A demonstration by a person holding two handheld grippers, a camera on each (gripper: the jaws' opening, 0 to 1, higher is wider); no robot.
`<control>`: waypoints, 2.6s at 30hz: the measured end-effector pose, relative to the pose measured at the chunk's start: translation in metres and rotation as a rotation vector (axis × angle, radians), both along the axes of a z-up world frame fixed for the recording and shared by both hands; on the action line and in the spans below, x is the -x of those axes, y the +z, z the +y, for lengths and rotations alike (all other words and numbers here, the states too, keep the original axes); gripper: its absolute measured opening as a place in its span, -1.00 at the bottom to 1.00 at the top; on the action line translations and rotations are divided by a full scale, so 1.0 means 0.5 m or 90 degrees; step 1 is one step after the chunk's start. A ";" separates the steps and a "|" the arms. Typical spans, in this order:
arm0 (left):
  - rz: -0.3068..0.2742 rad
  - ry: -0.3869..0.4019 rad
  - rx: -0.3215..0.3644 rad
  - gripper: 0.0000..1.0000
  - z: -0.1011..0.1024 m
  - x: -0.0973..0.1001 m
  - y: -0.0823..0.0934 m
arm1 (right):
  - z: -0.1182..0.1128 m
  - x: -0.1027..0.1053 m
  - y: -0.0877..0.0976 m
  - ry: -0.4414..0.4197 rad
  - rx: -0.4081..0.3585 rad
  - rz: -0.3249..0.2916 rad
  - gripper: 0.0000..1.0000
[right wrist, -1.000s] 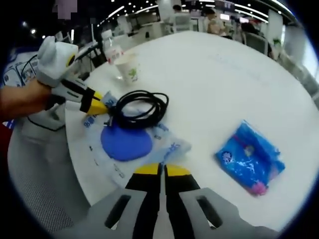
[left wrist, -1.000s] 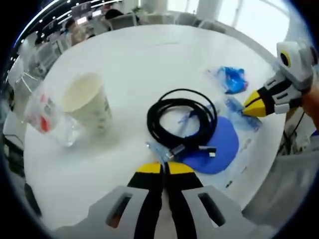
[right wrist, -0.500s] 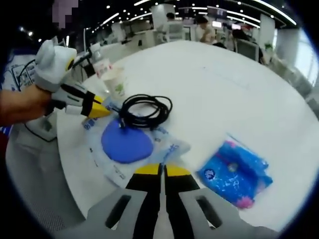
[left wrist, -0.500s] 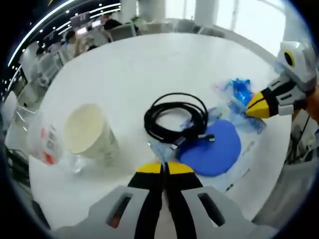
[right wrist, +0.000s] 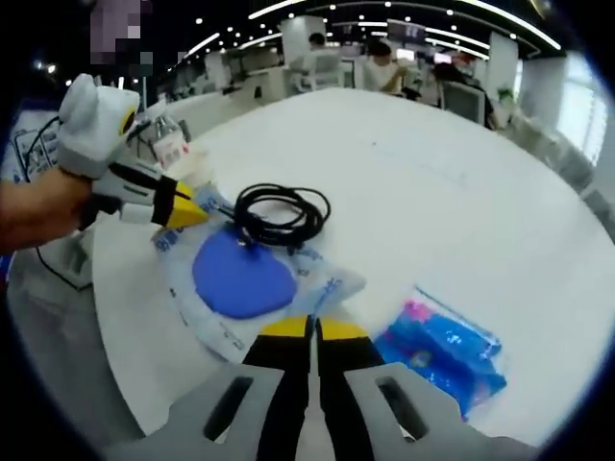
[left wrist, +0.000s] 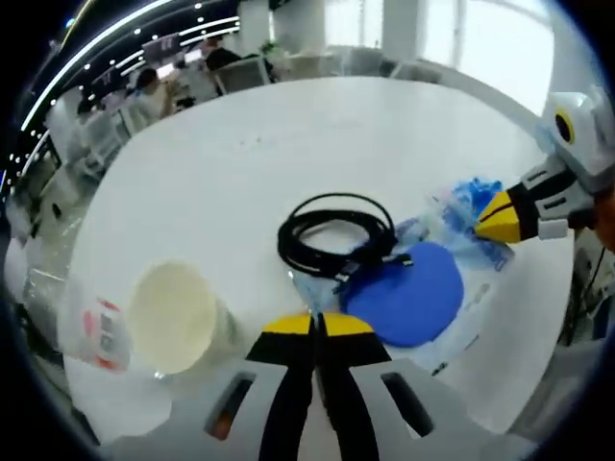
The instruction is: Arrange the tabletop items into an orderly group along one side of the table until the central work area is clear of visible clutter.
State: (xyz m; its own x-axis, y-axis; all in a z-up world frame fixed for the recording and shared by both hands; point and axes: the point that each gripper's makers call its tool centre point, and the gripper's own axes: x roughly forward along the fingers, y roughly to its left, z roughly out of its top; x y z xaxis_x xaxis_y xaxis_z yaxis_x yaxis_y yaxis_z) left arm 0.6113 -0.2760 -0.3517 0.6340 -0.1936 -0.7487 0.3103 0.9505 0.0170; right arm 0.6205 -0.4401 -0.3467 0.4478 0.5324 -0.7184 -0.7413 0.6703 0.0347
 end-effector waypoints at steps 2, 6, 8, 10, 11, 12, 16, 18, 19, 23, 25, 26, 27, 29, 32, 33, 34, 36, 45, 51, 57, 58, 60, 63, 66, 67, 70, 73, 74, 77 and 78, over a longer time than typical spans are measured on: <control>-0.003 0.003 0.002 -1.00 0.000 -0.008 0.000 | -0.003 -0.012 0.002 -0.007 -0.005 -0.003 -0.97; -0.003 0.005 0.002 -1.00 -0.003 -0.019 -0.007 | -0.007 -0.036 0.002 -0.020 -0.010 -0.012 -0.98; -0.001 0.006 0.001 -1.00 -0.003 -0.025 -0.012 | -0.006 -0.042 0.000 -0.021 -0.009 -0.015 -0.98; -0.001 0.006 -0.004 -1.00 -0.003 -0.034 -0.014 | -0.004 -0.052 -0.008 -0.024 -0.008 -0.015 -0.98; -0.002 0.006 -0.006 -1.00 -0.003 -0.037 -0.014 | -0.002 -0.055 -0.009 -0.026 -0.009 -0.014 -0.98; -0.003 0.005 -0.011 -1.00 -0.001 -0.041 -0.014 | -0.001 -0.058 -0.010 -0.028 -0.011 -0.014 -0.98; -0.004 0.013 -0.015 -1.00 0.007 -0.058 -0.014 | 0.005 -0.071 -0.013 -0.032 -0.016 -0.022 -0.98; -0.003 0.012 -0.017 -1.00 0.005 -0.061 -0.015 | 0.005 -0.077 -0.018 -0.033 -0.013 -0.024 -0.98; -0.003 0.009 -0.021 -1.00 0.004 -0.062 -0.017 | 0.004 -0.077 -0.022 -0.033 -0.010 -0.020 -0.97; -0.001 0.001 -0.040 -1.00 0.002 -0.062 -0.029 | 0.005 -0.079 -0.034 -0.028 0.000 -0.017 -0.97; -0.002 -0.005 -0.053 -1.00 0.002 -0.062 -0.035 | 0.004 -0.080 -0.034 -0.029 0.004 -0.019 -0.97; -0.001 -0.005 -0.052 -1.00 0.002 -0.063 -0.037 | 0.004 -0.082 -0.035 -0.029 0.004 -0.020 -0.97; 0.001 -0.002 -0.052 -1.00 0.005 -0.064 -0.041 | 0.003 -0.083 -0.037 -0.030 0.004 -0.018 -0.97; 0.004 0.001 -0.054 -1.00 0.007 -0.066 -0.045 | 0.003 -0.084 -0.042 -0.029 0.008 -0.016 -0.97; 0.007 -0.005 -0.060 -1.00 0.005 -0.065 -0.050 | 0.004 -0.081 -0.050 -0.023 0.021 -0.015 -0.96; 0.008 -0.006 -0.062 -1.00 0.005 -0.066 -0.053 | 0.003 -0.081 -0.055 -0.023 0.027 -0.013 -0.96; 0.006 -0.008 -0.068 -1.00 0.008 -0.068 -0.055 | 0.003 -0.081 -0.056 -0.022 0.027 -0.012 -0.96; 0.005 -0.007 -0.074 -1.00 0.013 -0.069 -0.057 | 0.005 -0.080 -0.056 -0.024 0.023 -0.008 -0.96; 0.014 -0.009 -0.075 -0.99 0.016 -0.069 -0.066 | 0.004 -0.081 -0.064 -0.025 0.031 0.000 -0.95; 0.013 -0.009 -0.075 -0.90 0.016 -0.071 -0.065 | 0.000 -0.082 -0.061 -0.026 0.031 -0.004 -0.92; 0.010 -0.011 -0.077 -0.75 0.012 -0.068 -0.061 | 0.002 -0.081 -0.055 -0.025 0.030 -0.009 -0.90; 0.008 -0.011 -0.073 -0.73 0.010 -0.067 -0.058 | 0.000 -0.081 -0.048 -0.028 0.026 -0.015 -0.90; 0.001 -0.008 -0.063 -0.66 0.007 -0.067 -0.050 | -0.001 -0.084 -0.041 -0.034 0.021 -0.022 -0.86; -0.010 -0.002 -0.048 -0.53 0.001 -0.064 -0.038 | 0.002 -0.083 -0.026 -0.036 0.013 -0.033 -0.88; -0.024 -0.003 -0.041 -0.44 -0.005 -0.060 -0.025 | 0.005 -0.083 -0.015 -0.035 0.011 -0.046 -0.90; -0.026 -0.004 -0.040 -0.41 -0.006 -0.060 -0.024 | 0.006 -0.083 -0.012 -0.035 0.009 -0.049 -0.91; -0.041 -0.015 -0.052 -0.35 -0.011 -0.054 -0.009 | 0.008 -0.082 0.002 -0.037 0.001 -0.059 -0.93; -0.069 -0.032 -0.051 -0.38 -0.021 -0.054 0.013 | 0.009 -0.079 0.015 -0.038 -0.009 -0.067 -0.93; -0.073 -0.034 -0.052 -0.37 -0.022 -0.053 0.018 | 0.010 -0.078 0.019 -0.038 -0.011 -0.069 -0.93; -0.091 -0.047 -0.050 -0.35 -0.032 -0.053 0.034 | 0.010 -0.077 0.030 -0.041 -0.019 -0.076 -0.90; -0.093 -0.051 -0.046 -0.35 -0.036 -0.051 0.040 | 0.008 -0.077 0.036 -0.043 -0.021 -0.080 -0.90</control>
State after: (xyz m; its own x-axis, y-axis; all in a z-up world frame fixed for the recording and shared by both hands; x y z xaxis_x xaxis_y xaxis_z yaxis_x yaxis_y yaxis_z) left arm 0.6368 -0.2942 -0.3318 0.7220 -0.1965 -0.6634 0.3742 0.9174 0.1355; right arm 0.6588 -0.4361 -0.3284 0.5692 0.5205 -0.6365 -0.6944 0.7188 -0.0331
